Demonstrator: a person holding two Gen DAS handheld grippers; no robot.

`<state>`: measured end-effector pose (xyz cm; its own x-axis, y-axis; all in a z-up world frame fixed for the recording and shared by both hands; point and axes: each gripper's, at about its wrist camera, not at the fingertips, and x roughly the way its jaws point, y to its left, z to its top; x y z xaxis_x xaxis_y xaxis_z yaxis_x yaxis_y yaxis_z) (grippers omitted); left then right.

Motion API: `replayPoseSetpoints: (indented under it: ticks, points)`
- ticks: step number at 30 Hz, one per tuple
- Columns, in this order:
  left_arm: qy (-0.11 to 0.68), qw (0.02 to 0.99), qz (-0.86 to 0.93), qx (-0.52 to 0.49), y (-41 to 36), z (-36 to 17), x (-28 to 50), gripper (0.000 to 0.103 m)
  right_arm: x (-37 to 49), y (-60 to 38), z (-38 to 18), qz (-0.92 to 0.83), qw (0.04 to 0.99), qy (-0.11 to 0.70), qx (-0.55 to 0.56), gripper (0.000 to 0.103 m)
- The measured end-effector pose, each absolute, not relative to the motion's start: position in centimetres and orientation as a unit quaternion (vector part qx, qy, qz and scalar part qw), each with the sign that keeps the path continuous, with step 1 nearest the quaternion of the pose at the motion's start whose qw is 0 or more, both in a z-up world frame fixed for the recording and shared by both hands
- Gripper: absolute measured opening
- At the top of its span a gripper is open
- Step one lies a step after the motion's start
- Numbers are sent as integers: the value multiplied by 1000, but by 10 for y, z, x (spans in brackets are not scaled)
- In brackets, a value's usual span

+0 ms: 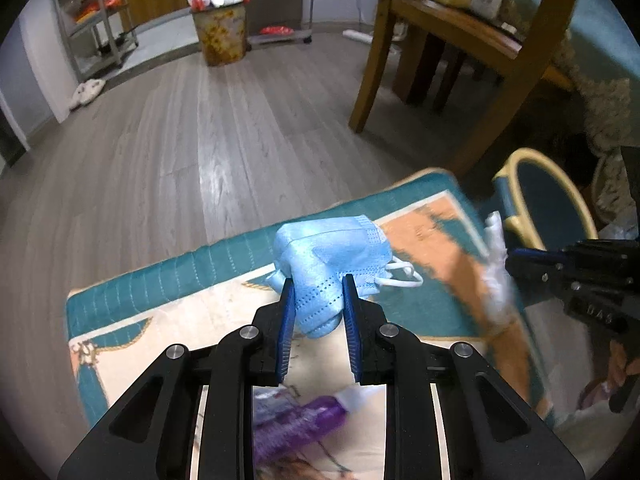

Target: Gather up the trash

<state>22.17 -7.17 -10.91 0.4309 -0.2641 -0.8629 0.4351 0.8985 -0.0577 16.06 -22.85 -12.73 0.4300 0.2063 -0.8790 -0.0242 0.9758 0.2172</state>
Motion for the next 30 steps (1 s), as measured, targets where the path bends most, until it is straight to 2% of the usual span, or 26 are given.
replayPoseSetpoints:
  ticks: [7, 14, 17, 18, 22, 29, 30]
  points:
    - [445, 862, -232, 74, -94, -65, 190, 24, 130, -256, -77, 56, 868, 482, 110, 5]
    - [430, 873, -224, 53, -101, -49, 175, 24, 122, -258, -114, 52, 852, 512, 95, 7]
    - [440, 870, -214, 57, -96, -57, 178, 24, 125, -243, -130, 63, 848, 522, 74, 27]
    - [443, 870, -210, 60, -93, -60, 180, 24, 129, -235, -137, 67, 845, 527, 63, 37]
    - [454, 867, -196, 59, -78, -70, 190, 25, 140, -209, -161, 82, 835, 544, 19, 49]
    - [474, 862, -172, 55, -49, -87, 214, 24, 163, -183, -187, 87, 820, 565, -13, 50]
    - [476, 861, -170, 57, -46, -89, 215, 24, 166, -183, -190, 84, 817, 570, -13, 43]
